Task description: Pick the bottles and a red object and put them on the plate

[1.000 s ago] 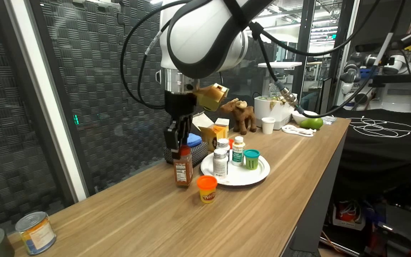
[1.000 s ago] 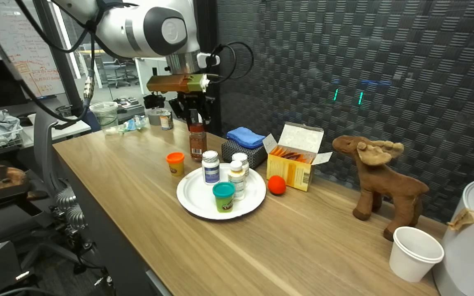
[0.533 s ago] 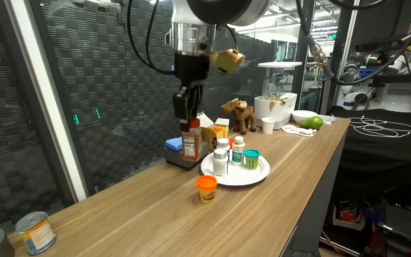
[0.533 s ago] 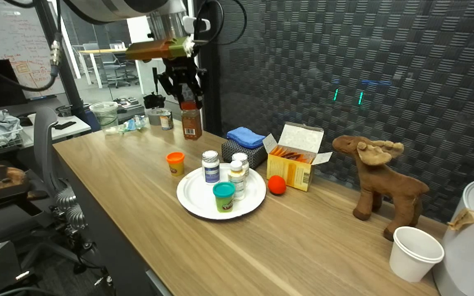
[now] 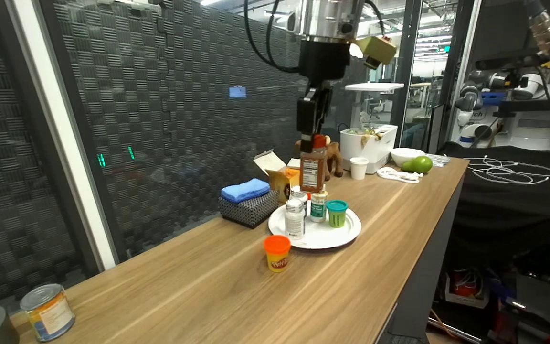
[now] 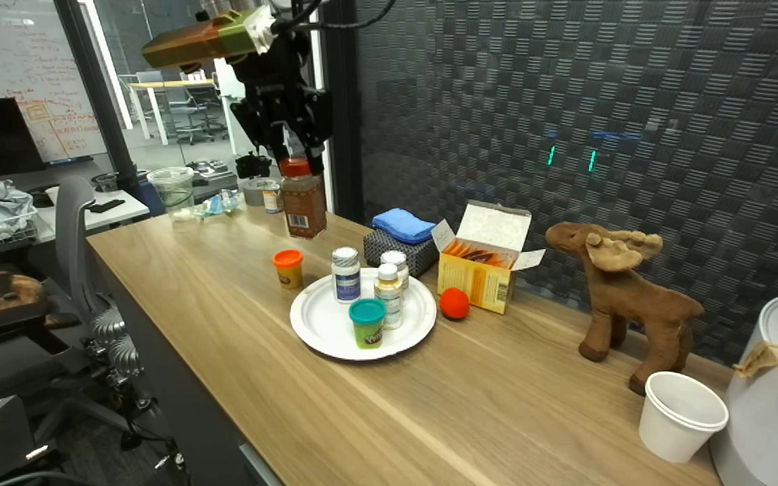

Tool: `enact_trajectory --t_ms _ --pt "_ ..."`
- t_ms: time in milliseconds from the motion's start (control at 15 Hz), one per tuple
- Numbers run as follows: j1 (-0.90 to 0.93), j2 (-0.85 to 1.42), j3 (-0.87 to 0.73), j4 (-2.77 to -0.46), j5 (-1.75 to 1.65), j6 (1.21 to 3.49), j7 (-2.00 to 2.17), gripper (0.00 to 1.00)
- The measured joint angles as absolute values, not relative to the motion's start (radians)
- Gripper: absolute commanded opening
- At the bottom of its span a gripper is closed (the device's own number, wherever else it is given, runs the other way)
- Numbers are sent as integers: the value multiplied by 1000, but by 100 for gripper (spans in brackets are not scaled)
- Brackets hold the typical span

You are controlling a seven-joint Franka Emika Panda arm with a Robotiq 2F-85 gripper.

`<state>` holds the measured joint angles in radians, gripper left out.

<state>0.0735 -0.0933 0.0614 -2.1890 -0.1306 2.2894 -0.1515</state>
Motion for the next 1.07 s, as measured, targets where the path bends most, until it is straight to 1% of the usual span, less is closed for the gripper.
enact_trajectory --t_ms 200,400,733,1067 --pt "49 -160 27 -2276 -124 2300 -155 25" --pt "33 -175 -4 -2328 -113 2313 -172 25" --pt "23 -143 -20 -2378 -107 2353 -185 25" --pt "28 -89 -14 -2381 -45 2371 -225 25"
